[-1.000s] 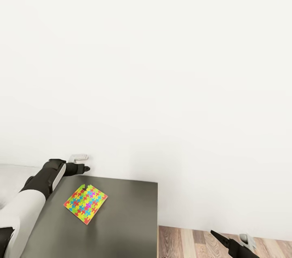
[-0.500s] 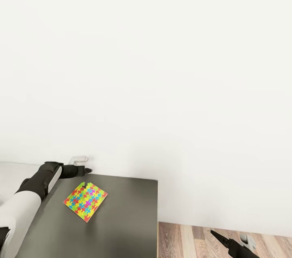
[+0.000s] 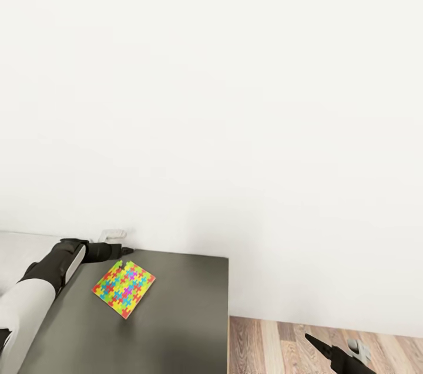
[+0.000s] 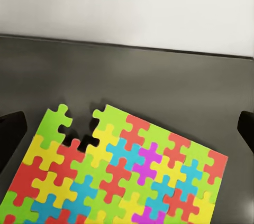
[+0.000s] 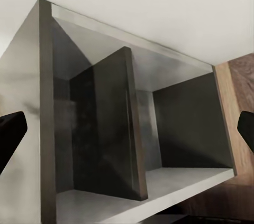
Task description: Put all the toys in the child's room - the three board games (two on the bed and one on the table), the two jigsaw puzzles on the table, and the tennis ball on the table - inside the toy box on the table in the child's room.
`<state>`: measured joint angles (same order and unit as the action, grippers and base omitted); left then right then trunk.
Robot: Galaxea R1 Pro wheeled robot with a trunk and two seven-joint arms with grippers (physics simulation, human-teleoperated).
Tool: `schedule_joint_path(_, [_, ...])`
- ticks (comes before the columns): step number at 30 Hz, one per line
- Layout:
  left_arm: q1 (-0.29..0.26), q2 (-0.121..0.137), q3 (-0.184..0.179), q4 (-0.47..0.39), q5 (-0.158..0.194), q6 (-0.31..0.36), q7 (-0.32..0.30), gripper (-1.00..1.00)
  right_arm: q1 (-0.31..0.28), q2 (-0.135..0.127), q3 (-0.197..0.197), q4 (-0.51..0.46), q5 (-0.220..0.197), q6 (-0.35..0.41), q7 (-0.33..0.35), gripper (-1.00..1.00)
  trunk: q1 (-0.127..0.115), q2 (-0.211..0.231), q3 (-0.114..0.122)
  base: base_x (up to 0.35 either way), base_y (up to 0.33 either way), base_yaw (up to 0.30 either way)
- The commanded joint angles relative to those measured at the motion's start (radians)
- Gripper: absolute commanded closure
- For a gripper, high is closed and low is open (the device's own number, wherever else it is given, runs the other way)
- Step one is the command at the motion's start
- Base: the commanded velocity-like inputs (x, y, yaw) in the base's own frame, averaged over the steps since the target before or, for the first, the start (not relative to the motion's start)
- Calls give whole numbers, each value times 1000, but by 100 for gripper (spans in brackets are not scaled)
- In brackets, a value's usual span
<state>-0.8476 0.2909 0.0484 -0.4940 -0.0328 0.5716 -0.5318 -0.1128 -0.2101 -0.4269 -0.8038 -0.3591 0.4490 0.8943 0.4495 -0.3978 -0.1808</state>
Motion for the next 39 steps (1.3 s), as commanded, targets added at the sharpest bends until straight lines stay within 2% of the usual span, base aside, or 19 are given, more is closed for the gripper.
schedule_joint_path(1, [-1, -1, 5, -1, -4, 6, -5, -100, -1, 0, -1, 0, -7, 8, 2, -100, 1, -2, -4, 0, 0, 0])
schedule_joint_path(17, [-1, -3, 3, 0, -4, -7, -4, -100, -1, -2, -1, 0, -9, 8, 2, -100, 1, -2, -30, 0, 0, 0])
schedule_joint_path(23, [-1, 5, 6, 0, -4, -9, 2, -100, -1, -2, -1, 0, -9, 8, 2, -100, 1, -2, -40, 0, 0, 0])
schedule_joint_path(26, [-1, 16, 7, 0, -4, -11, 7, -100, -1, -2, -1, 0, -9, 8, 2, -100, 1, -2, -45, 0, 0, 0])
schedule_joint_path(32, [-1, 77, 10, 0, 0, -13, -3, -100, -1, -3, -1, 0, -9, 8, 2, -100, 1, -2, -54, 0, 0, 0])
schedule_joint_path(39, [-1, 117, 13, 0, 4, -15, -23, -100, -1, -3, -1, 0, -9, 8, 2, -100, 1, -2, -66, 0, 0, 0])
